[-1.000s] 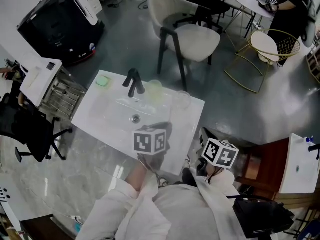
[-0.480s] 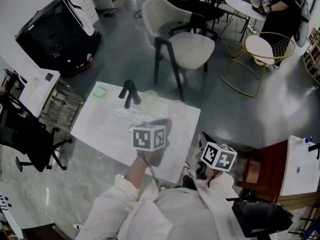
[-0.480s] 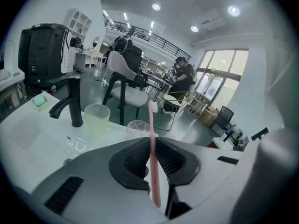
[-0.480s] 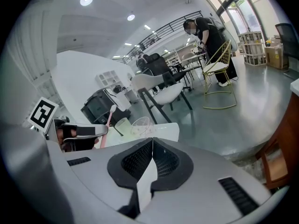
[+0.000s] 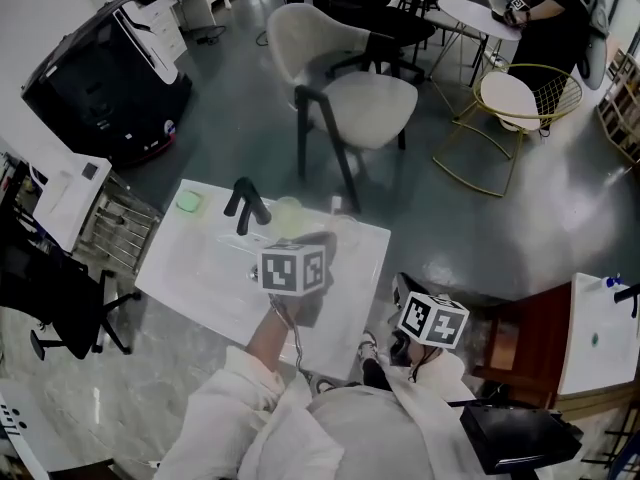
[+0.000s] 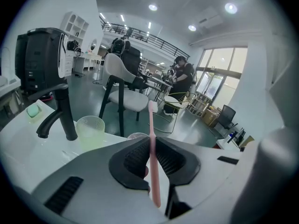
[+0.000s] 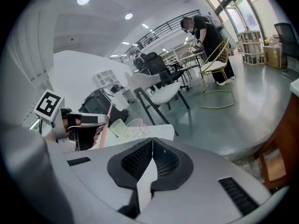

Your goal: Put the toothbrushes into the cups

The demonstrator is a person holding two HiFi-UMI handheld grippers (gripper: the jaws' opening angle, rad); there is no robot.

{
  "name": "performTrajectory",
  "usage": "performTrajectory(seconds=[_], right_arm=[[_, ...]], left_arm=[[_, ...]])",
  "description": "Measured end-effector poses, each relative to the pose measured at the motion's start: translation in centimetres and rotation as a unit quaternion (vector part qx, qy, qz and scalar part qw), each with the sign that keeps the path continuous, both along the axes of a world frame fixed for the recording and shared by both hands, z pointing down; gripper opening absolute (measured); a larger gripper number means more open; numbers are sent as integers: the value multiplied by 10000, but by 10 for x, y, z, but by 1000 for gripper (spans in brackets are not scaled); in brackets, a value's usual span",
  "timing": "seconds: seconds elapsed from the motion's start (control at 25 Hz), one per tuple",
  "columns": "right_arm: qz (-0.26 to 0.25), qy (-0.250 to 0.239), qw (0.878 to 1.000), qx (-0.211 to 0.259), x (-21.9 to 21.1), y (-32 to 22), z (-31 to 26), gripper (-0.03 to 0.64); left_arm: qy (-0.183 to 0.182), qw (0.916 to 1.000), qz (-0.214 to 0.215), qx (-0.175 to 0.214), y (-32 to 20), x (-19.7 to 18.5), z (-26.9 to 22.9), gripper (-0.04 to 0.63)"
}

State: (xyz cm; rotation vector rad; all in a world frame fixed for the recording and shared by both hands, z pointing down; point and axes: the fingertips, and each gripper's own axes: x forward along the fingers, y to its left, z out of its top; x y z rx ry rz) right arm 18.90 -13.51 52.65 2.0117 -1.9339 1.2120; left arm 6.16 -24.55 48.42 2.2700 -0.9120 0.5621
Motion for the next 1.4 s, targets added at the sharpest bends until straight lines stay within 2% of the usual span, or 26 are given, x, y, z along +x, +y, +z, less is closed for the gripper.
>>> performTrajectory(seconds=[0.56, 1.12, 1.4], right_arm=[[74, -141, 9997, -191, 27, -27, 20, 25], [163, -357, 9981, -474, 48, -44, 45, 25], [251, -387, 9976, -519, 54, -47, 51, 25]], left_arm=[[-98, 9997, -54, 224, -55, 34, 2, 46], [-143, 9993, -243, 234, -86, 49, 32, 46], [-120, 9994, -310, 74, -87, 48, 47, 47]])
